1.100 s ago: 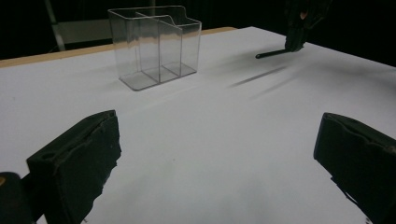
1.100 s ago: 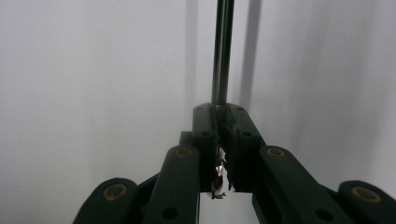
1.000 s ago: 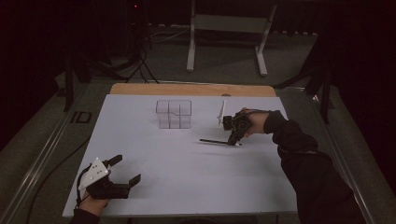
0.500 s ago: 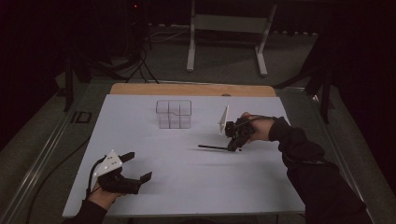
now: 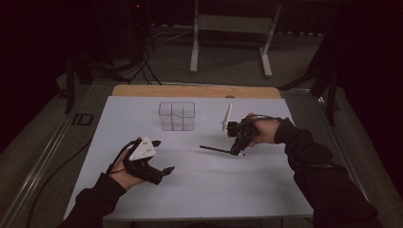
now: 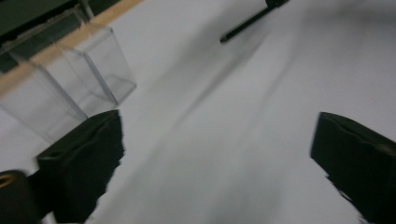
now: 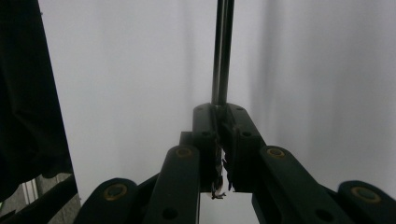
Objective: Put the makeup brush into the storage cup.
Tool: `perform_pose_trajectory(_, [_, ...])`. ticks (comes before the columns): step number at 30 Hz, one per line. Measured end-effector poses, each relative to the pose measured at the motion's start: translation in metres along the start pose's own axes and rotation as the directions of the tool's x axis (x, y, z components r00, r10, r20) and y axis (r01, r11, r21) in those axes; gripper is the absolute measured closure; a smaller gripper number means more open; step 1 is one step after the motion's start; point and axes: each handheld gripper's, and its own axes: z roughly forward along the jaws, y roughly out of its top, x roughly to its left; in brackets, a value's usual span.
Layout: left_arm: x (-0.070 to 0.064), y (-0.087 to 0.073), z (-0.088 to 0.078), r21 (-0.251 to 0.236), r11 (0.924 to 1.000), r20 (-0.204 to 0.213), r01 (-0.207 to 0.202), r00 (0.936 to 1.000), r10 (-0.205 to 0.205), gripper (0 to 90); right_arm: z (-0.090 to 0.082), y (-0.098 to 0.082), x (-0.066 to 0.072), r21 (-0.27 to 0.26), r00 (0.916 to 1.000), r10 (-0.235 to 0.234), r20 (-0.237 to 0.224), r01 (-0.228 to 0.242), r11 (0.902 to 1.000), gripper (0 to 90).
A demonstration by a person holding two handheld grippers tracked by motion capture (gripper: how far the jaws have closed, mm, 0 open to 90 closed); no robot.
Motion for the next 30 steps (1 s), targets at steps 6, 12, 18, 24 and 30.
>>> perform_pose_trajectory(6, [0.001,0.027,0.012,0.008,0.9919,-0.012,-0.127,0.9918,0.127,5.7,-0.004,0.002,0.002,-0.007,0.9997,0.008,-0.022,-0.009,0.9999,83.5])
perform_pose_trajectory(12, [0.003,0.047,0.027,0.062,0.9681,-0.032,-0.243,0.9690,0.245,6.3,-0.004,0.006,0.004,-0.001,0.9990,0.004,-0.044,-0.004,1.0000,83.5])
perform_pose_trajectory(18, [-0.008,0.060,0.047,0.088,0.9320,-0.036,-0.352,0.9339,0.356,8.3,-0.003,0.008,0.005,0.008,0.9988,0.009,-0.049,-0.008,0.9999,83.5])
perform_pose_trajectory(24, [-0.020,0.066,0.063,0.103,0.9042,-0.025,-0.414,0.9077,0.419,13.0,-0.001,0.011,0.008,0.022,0.9985,-0.005,-0.054,0.006,0.9997,83.5])
perform_pose_trajectory(30, [-0.029,0.065,0.077,0.132,0.8764,-0.010,-0.463,0.8835,0.468,18.6,0.000,0.014,0.008,0.020,0.9979,0.010,-0.063,-0.009,0.9998,83.5])
